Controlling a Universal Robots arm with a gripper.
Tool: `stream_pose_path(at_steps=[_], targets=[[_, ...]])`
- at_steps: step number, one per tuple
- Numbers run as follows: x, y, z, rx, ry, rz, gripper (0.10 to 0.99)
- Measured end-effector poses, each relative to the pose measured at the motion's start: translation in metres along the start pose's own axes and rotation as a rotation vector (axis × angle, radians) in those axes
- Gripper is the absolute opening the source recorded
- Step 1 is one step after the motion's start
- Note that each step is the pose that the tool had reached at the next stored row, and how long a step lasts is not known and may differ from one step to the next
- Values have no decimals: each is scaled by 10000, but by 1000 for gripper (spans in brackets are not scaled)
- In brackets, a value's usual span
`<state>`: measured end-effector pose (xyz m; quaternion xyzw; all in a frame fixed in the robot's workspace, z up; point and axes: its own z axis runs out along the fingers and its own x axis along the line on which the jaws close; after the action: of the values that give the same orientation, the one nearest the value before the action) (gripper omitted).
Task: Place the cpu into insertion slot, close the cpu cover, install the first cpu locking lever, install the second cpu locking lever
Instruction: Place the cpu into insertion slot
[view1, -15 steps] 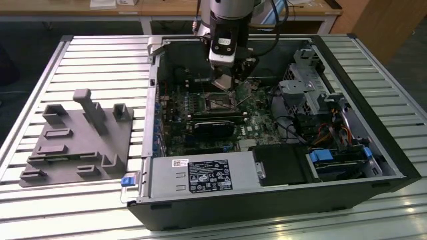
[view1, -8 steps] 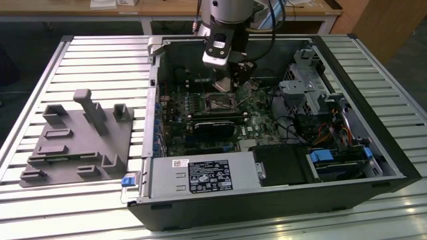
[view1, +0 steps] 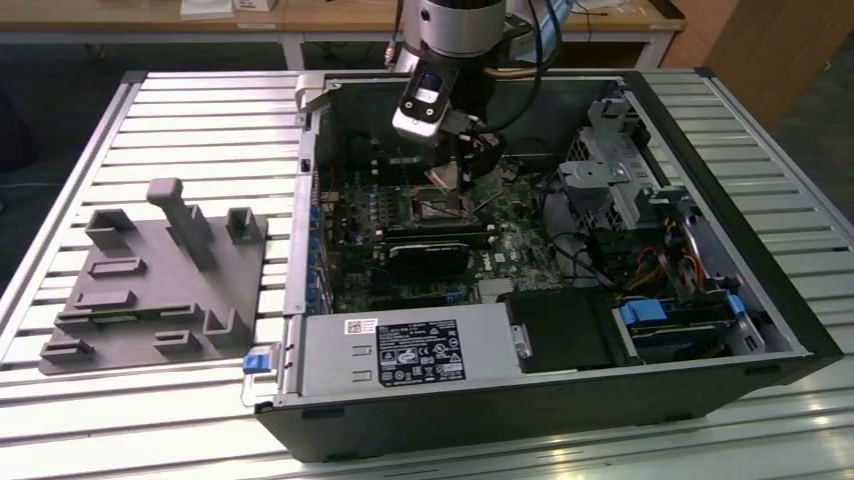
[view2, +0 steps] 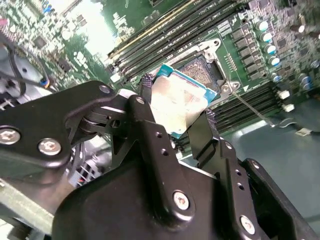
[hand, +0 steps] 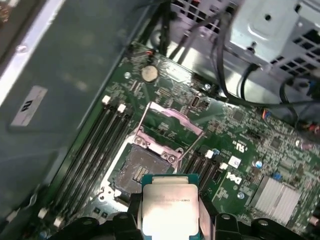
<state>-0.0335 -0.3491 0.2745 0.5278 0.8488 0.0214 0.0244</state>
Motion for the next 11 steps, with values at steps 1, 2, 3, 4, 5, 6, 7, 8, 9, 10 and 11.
stream_pose_path(at_steps=[1,2,3,4,5,6,7,8,9,10,11], targets=[[2,-1,12,3,-9,131,537],[4,-1,25,5,-16,243,537],[8,-1,38,6,-21,339,537],[13,0,51,8,-28,431,537],[16,1,63,10,-34,531,537],[20,1,76,11,-39,628,537],[22,2,89,14,-46,729,537],[23,2,103,15,-52,836,537],[24,1,116,18,-62,983,537],[24,0,128,21,-72,1158,537],[24,-1,140,25,-83,1338,537]])
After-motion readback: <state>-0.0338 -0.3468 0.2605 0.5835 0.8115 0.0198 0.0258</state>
